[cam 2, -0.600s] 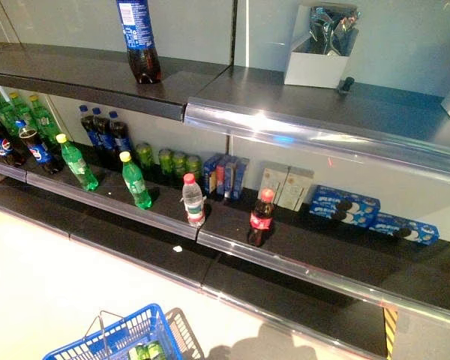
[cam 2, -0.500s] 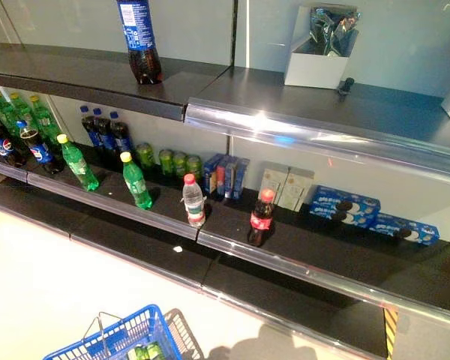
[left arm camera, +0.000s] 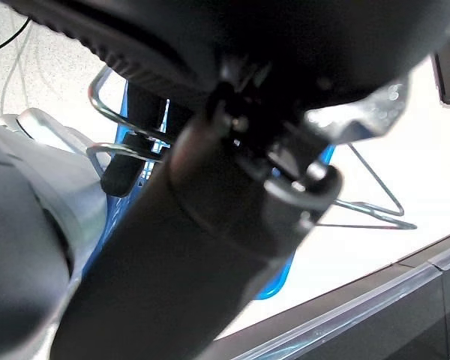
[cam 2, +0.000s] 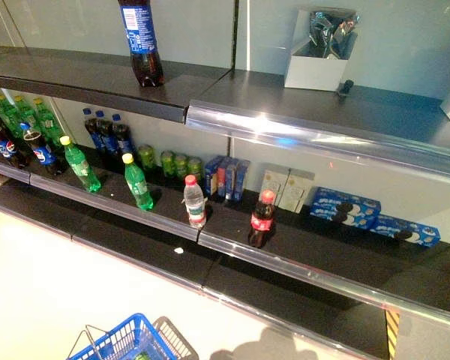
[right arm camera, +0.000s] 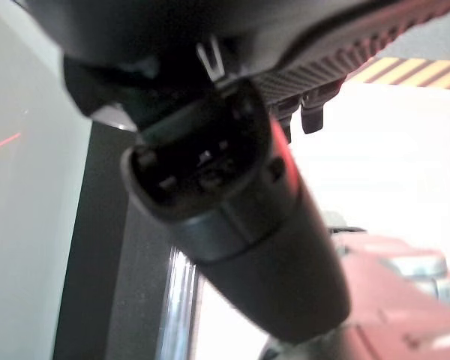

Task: Pick up the drink and place into the basket.

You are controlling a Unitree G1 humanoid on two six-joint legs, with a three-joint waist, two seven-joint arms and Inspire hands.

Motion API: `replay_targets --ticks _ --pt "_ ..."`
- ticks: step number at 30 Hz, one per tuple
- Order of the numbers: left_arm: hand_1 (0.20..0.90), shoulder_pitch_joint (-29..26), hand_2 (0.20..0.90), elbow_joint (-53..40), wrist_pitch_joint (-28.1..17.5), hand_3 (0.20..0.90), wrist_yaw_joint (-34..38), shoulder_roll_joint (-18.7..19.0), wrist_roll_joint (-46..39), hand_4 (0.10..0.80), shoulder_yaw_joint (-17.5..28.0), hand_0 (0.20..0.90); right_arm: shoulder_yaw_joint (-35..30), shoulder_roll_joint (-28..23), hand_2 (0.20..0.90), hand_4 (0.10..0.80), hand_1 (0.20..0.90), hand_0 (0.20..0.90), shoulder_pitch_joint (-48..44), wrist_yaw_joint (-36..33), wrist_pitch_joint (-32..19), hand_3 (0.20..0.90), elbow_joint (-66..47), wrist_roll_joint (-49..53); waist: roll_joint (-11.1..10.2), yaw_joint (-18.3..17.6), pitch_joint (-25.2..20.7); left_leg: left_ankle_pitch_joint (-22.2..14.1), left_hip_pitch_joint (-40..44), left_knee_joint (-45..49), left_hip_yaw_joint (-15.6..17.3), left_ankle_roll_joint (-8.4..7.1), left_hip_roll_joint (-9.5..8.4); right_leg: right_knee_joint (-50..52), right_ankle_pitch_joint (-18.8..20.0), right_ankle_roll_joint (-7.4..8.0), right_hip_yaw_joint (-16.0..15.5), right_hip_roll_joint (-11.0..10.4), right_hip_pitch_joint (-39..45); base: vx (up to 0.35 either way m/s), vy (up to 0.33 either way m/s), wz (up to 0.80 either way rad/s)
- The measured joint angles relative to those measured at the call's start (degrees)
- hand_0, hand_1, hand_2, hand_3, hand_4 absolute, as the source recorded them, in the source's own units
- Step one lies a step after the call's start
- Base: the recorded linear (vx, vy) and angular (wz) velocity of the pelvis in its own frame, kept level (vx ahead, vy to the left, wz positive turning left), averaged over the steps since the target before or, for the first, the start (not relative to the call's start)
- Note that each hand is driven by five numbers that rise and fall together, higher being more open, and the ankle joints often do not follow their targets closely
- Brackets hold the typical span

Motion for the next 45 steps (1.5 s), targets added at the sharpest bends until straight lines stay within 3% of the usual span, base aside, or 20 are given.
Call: replay_targets --ticks 11,16,19,28,30,31,33,38,45 --pt "0.3 0.68 0.3 0.06 -0.01 0.2 -0.18 0.41 0.01 0.1 -0.12 0.3 2.87 0.07 0.9 0.8 0.9 0.9 -0.22 -4.24 -0.26 0.9 -0.78 -7.1 -0.08 1.03 -0.21 -0.02 -0.35 0.0 -0.04 -0.01 0.0 -0.31 0.05 -0.12 -0.07 0.02 -0.24 -0.027 0.005 0.0" --pt "0.3 0.46 0.3 -0.65 0.27 0.2 -0.23 0.88 0.31 0.1 -0.22 0.3 9.53 -0.72 0.9 0.8 0.9 0.9 0.18 -6.95 -1.51 0.9 -5.6 -18.14 -0.62 1.25 -0.26 0.09 -0.91 0.01 -0.48 -0.17 0.1 -0.33 0.09 -0.01 -0.47 0.14 -0.44 -0.035 -0.054 0.04" --pt "0.3 0.54 0.3 -1.81 0.67 0.2 -0.14 1.42 1.13 0.1 -0.14 0.3 11.32 -1.74 0.9 0.8 0.9 0.9 0.55 -7.85 -1.59 0.9 -9.54 -19.07 -1.72 1.34 -0.08 0.28 -0.97 0.06 -1.09 -0.37 0.09 -0.27 0.05 0.06 -1.24 0.19 -0.28 -0.045 -0.061 0.1" --pt "0.3 0.54 0.3 -5.03 1.17 0.2 0.0 3.33 1.78 0.1 0.44 0.3 15.01 -7.05 0.9 0.8 0.9 0.9 1.68 -7.93 2.47 0.9 -46.84 -20.17 -3.74 1.3 1.99 0.49 -1.16 0.06 -1.47 -0.53 0.25 -0.16 0.09 -0.02 -1.47 0.37 -0.38 -0.019 -0.035 0.02" --pt "0.3 0.54 0.3 -5.03 1.17 0.2 0.0 3.33 1.78 0.1 0.44 0.3 15.01 -7.05 0.9 0.8 0.9 0.9 1.68 -7.93 2.47 0.9 -46.84 -20.17 -3.74 1.3 1.99 0.49 -1.16 0.06 -1.47 -0.53 0.25 -0.16 0.09 -0.02 -1.47 0.37 -0.38 0.0 0.0 0.0" --pt "0.3 0.54 0.3 -5.06 1.19 0.2 0.03 3.95 1.85 0.1 1.01 0.3 15.98 -9.79 0.9 0.8 0.9 0.9 1.23 -6.78 2.42 0.9 -54.31 -22.5 -4.67 1.19 2.34 0.5 -1.14 0.17 -1.47 -0.53 0.25 -0.14 0.12 -0.01 -1.49 0.38 -0.34 0.0 0.0 0.0" --pt "0.3 0.66 0.3 -4.9 1.17 0.2 -0.09 3.94 2.35 0.1 2.34 0.3 16.27 -11.42 0.9 0.8 0.9 0.9 1.26 -6.16 3.89 0.9 -58.46 -22.36 -5.06 1.23 2.39 0.49 -1.11 0.27 -1.44 -0.54 0.16 -0.14 0.09 0.03 -1.51 0.35 -0.34 0.0 0.0 0.0" --pt "0.3 1.21 0.3 -4.36 0.91 0.2 -0.31 3.64 3.81 0.1 3.89 0.3 13.39 -14.63 0.9 0.8 0.9 0.9 1.47 -5.68 1.86 0.9 -71.76 -22.28 -5.34 -0.27 2.74 0.48 -1.07 0.33 -1.19 -0.55 0.2 -0.13 0.11 0.05 -1.32 0.3 -0.46 0.001 0.023 -0.01" --pt "0.3 1.78 0.3 -4.24 0.18 0.2 -1.49 3.27 4.16 0.1 5.0 0.3 8.33 -17.7 0.9 0.8 0.9 0.9 2.16 -6.87 -5.0 0.9 -80.67 -22.46 -5.15 -0.71 2.85 0.41 -0.93 0.32 0.31 -0.53 0.23 -0.14 0.32 0.02 0.14 0.27 -1.27 0.009 0.031 -0.1"
